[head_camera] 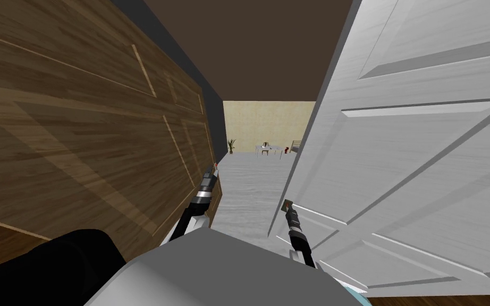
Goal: Push the door open
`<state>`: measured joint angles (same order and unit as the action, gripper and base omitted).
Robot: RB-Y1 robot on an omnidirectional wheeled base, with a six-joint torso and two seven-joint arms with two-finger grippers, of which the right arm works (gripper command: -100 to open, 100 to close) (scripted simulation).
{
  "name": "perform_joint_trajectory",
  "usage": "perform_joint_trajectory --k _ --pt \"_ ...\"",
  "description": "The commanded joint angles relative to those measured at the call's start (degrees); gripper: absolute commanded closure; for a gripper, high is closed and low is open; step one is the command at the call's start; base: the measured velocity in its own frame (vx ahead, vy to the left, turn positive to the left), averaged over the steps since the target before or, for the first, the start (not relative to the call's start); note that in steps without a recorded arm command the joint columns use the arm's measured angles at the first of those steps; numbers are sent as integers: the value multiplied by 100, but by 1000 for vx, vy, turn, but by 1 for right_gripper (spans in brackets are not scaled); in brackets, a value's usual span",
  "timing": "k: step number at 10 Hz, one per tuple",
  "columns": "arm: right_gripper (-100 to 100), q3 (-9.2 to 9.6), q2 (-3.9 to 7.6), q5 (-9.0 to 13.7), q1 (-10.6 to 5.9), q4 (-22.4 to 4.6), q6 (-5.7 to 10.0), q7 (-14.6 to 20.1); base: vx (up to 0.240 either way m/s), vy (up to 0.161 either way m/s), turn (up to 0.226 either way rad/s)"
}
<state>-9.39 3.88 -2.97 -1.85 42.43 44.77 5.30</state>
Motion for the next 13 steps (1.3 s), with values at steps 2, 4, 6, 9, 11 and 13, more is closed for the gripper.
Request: perform_joint_trajectory --k 2,4,6,9,11,13 --pt "100 -144 111 77 -42 7 18 -18 180 18 -26" --pt "100 -217 131 117 -45 -2 13 -43 178 31 -36" --pt "100 -354 160 193 -51 -18 4 -91 204 32 -56" --pt "100 -505 185 277 -58 -37 -5 -143 165 22 -61" --pt "100 -632 201 347 -63 -52 -13 -187 190 29 -49" --pt "100 -762 213 419 -69 -68 -21 -232 200 40 -78"
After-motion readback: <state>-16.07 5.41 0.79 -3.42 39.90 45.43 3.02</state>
